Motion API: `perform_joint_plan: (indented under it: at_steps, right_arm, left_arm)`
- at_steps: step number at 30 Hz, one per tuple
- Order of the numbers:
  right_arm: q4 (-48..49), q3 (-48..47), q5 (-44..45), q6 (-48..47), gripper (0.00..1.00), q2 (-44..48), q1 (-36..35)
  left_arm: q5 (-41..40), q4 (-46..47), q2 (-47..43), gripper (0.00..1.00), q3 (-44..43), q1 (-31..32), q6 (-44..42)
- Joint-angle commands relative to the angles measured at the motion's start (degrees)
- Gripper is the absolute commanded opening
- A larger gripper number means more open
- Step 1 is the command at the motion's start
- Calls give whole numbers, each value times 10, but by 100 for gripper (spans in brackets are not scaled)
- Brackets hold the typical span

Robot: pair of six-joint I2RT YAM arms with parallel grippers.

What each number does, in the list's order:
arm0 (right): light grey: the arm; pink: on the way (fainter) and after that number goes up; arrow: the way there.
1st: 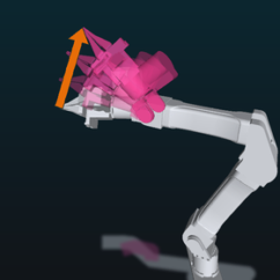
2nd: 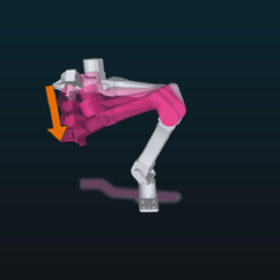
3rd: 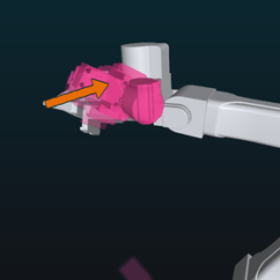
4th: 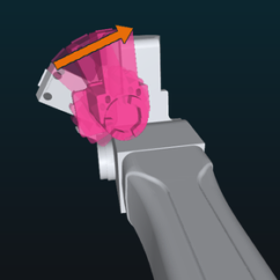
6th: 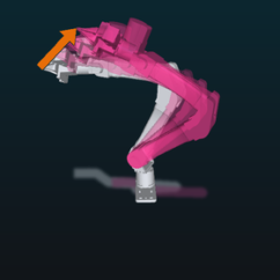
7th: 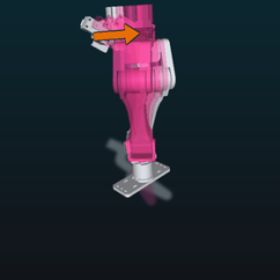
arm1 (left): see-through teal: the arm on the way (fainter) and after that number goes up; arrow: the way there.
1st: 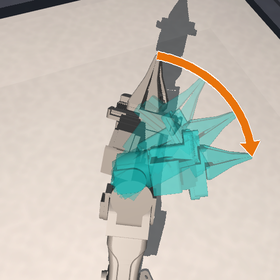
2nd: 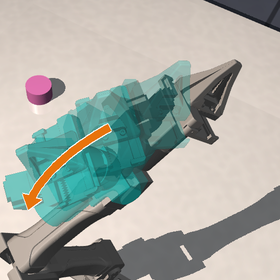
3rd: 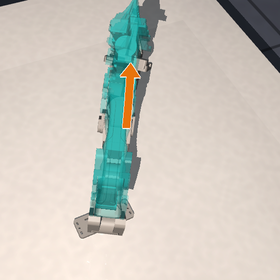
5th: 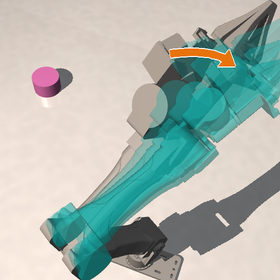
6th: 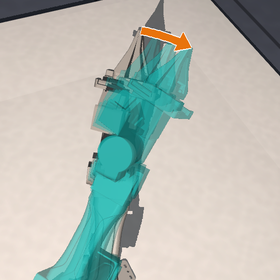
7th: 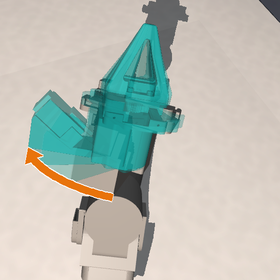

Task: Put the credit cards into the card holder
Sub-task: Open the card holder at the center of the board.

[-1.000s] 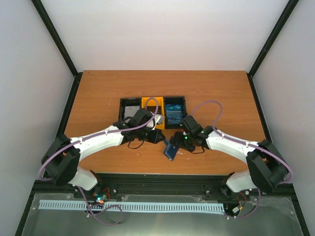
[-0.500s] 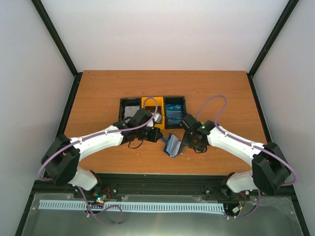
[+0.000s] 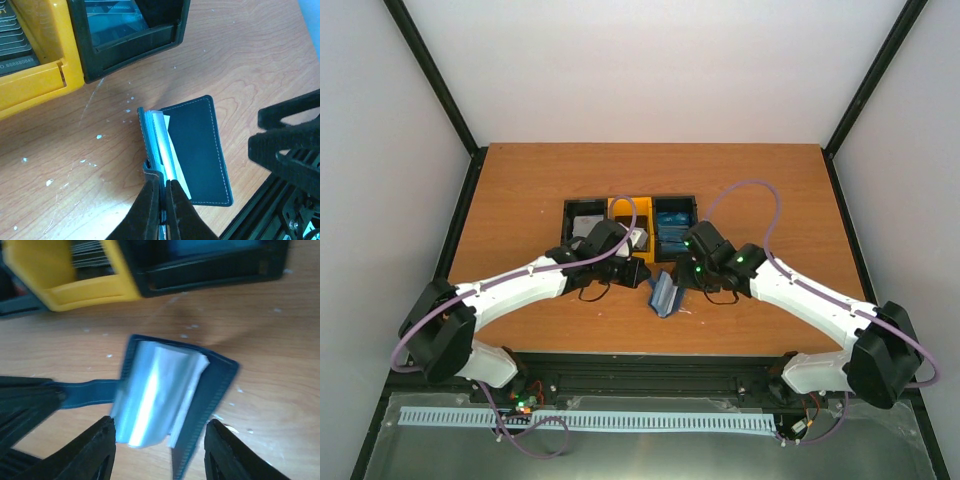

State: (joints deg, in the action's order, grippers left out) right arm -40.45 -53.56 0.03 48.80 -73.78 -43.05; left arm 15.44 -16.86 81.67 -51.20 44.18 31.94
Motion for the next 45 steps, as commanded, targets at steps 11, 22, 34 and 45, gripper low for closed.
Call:
perform_joint_plan:
  at_steps: [11, 22, 34, 45]
  right_arm:
    - [32, -27, -54, 4, 26, -97, -32]
    - [36, -33, -63, -2, 33, -146, -45]
    - [84, -14, -83, 5, 49, -148, -49]
    - [25, -23, -20, 13, 43, -180, -55]
  left_arm:
    - [12, 12, -9, 1, 2, -4, 5]
    - [13, 14, -12, 1, 3, -4, 5]
    - [13, 13, -18, 1, 7, -3, 5]
    - [4, 12, -25, 1, 11, -4, 6]
